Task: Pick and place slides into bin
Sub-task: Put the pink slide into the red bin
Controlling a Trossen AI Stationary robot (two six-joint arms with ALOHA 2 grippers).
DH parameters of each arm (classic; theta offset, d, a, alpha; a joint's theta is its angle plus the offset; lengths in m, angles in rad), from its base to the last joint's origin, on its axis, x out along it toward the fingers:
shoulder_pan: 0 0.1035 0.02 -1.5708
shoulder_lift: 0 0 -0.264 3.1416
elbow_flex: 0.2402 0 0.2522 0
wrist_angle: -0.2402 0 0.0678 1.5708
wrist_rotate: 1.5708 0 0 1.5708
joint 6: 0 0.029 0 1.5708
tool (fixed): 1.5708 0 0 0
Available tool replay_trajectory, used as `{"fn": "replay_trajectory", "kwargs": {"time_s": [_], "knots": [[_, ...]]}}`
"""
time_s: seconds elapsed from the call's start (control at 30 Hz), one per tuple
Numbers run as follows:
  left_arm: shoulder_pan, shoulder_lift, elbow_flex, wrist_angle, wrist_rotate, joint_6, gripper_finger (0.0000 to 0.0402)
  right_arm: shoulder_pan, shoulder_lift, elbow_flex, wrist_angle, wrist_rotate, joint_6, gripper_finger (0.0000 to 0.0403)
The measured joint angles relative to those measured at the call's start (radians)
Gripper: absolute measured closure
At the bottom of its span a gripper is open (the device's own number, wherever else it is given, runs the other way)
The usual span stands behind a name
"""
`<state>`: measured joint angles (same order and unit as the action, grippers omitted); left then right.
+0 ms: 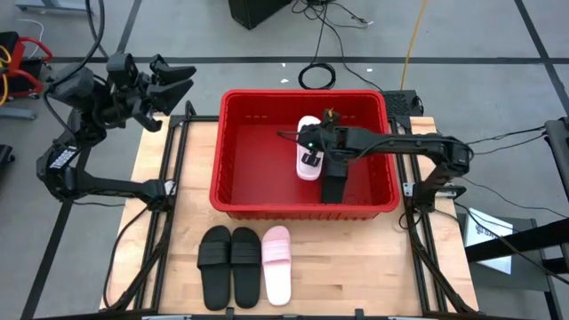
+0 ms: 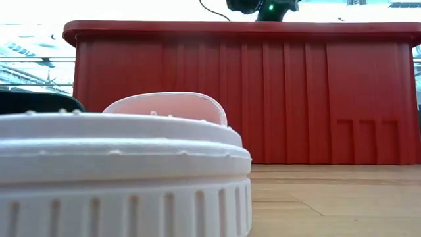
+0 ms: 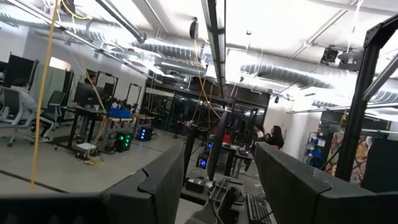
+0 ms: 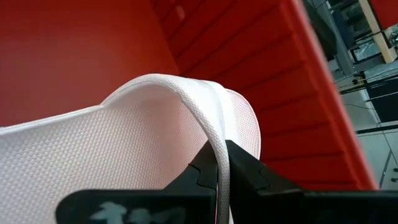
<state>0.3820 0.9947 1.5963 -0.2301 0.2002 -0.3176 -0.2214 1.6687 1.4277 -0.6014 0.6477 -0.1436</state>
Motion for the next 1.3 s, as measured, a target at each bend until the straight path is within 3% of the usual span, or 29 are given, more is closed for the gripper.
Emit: {"fn": "replay_trajectory", "kwargs": {"time_s": [0.2,0.43,1.0,1.3], "knots": [[0.000,0.000,0.000,0.000,-0.001,-0.006,0.0199,-0.013,0.090,-0.001,0.040,-0.077,-0.028,0.0399],[0.000,0.000,0.000,0.000,-0.001,-0.006,0.0199,-0.025,0.146,-0.001,0.117,-0.079,-0.110,0.0399],[-0.001,0.000,0.000,-0.004,0.009,-0.032,0.0199,-0.149,0.151,-0.051,0.194,-0.253,-0.243,0.0399],[-0.001,0.000,0.000,-0.004,0.009,-0.044,0.0199,-0.190,0.150,-0.051,0.202,-0.259,-0.244,0.0399]]}}
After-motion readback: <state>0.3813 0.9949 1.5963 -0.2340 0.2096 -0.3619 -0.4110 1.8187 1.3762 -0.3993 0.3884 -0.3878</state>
